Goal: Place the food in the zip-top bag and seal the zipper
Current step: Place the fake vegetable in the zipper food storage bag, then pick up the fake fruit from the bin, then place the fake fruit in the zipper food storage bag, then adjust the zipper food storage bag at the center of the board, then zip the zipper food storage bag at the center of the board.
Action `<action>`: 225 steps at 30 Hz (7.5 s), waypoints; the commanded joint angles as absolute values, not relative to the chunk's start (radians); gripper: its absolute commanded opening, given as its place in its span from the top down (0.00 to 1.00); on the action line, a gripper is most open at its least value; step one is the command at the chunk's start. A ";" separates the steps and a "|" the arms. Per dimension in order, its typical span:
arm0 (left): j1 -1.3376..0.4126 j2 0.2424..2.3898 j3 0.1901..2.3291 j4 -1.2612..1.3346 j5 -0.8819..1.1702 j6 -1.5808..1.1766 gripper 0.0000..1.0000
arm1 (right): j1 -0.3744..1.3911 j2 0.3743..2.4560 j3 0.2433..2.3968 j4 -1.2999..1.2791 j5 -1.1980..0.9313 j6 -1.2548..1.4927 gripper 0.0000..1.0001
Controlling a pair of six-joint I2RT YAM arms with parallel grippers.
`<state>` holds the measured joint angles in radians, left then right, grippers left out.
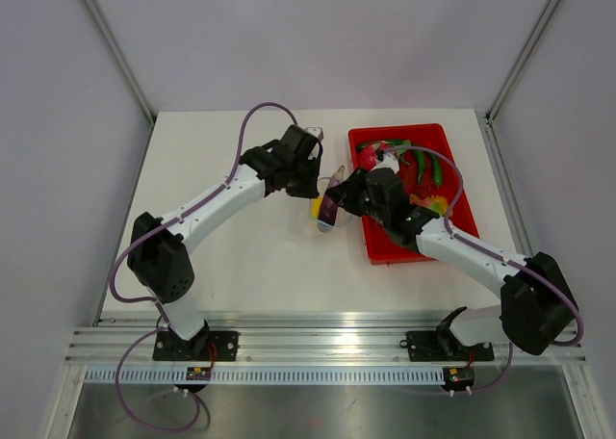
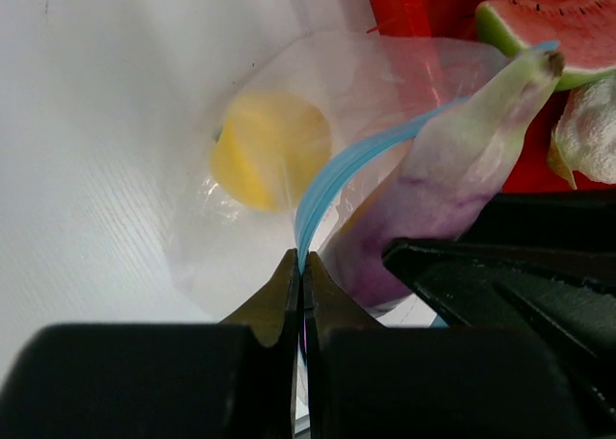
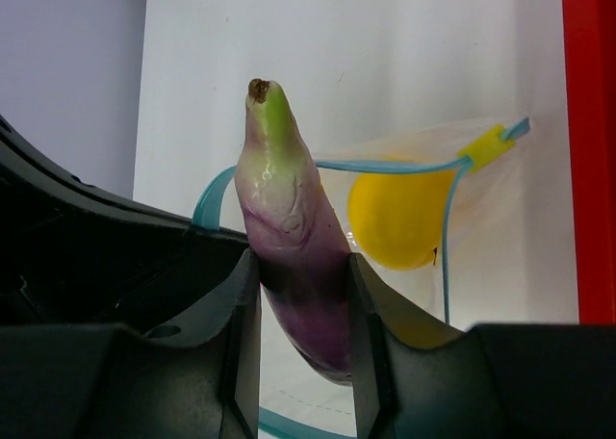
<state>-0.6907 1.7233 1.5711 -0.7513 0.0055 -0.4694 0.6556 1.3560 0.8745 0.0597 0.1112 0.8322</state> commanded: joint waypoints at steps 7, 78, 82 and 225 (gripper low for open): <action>-0.687 1.726 1.592 -0.686 0.043 -0.491 1.00 | 0.692 1.385 0.917 0.005 0.035 0.825 0.36; -0.647 1.667 1.520 -0.673 0.029 -0.437 1.00 | 0.201 1.109 0.819 -0.270 0.141 0.730 1.00; -0.646 1.686 1.542 -0.681 0.035 -0.437 1.00 | 0.225 1.023 0.873 -0.294 0.110 0.678 1.00; -0.496 1.532 1.342 -0.704 0.098 -0.296 1.00 | 0.710 1.503 1.267 -0.334 0.046 0.661 0.64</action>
<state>-0.5354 1.5257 1.2785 -0.6857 0.0406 -0.3607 0.7071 1.6032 1.2430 -0.3645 0.0570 0.9035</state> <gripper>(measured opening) 0.009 0.299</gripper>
